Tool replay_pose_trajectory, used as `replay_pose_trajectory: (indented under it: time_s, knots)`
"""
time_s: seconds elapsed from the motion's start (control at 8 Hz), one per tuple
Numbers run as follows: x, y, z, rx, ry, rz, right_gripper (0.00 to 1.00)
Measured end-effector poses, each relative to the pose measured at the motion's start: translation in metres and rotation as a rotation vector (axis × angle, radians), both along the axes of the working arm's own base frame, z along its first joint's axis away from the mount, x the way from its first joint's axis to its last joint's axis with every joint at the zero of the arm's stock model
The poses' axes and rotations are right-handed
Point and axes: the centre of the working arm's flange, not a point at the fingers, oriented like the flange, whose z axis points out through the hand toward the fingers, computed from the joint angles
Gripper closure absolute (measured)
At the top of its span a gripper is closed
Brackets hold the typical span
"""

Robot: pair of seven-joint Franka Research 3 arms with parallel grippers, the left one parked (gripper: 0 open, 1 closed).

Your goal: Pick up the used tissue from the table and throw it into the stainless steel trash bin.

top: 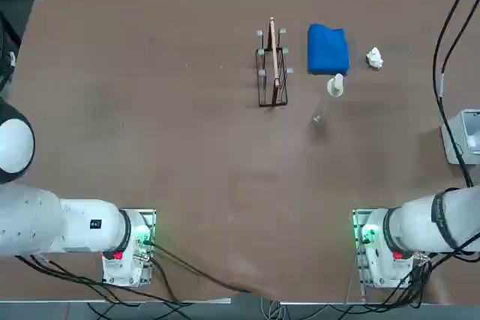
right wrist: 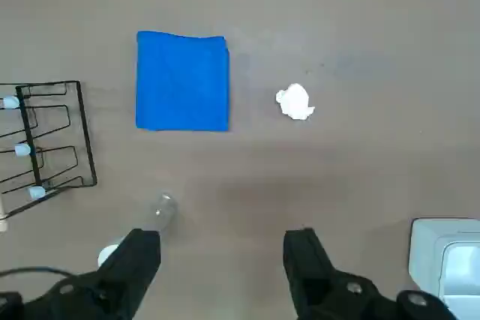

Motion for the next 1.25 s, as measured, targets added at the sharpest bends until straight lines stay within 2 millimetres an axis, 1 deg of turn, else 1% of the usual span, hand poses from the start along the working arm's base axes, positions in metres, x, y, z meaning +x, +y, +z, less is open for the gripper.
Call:
replay_pose_trajectory:
  time_s: [0.38,0.5,0.62,0.75,0.88,1.0,1.25]
  knots:
    - [0.001,0.0,-0.002,-0.001,0.004,-0.001,0.0]
    - [0.005,-0.002,-0.01,-0.005,0.018,-0.003,0.0]
    - [0.014,-0.007,-0.027,-0.013,0.033,-0.011,0.0]
    - [0.028,-0.017,-0.053,-0.018,0.025,-0.011,0.0]
    - [0.043,-0.031,-0.087,-0.026,-0.001,0.001,0.0]
    - [0.053,-0.045,-0.126,-0.037,-0.026,0.024,0.0]
    - [0.061,-0.061,-0.204,-0.049,-0.058,0.054,0.0]
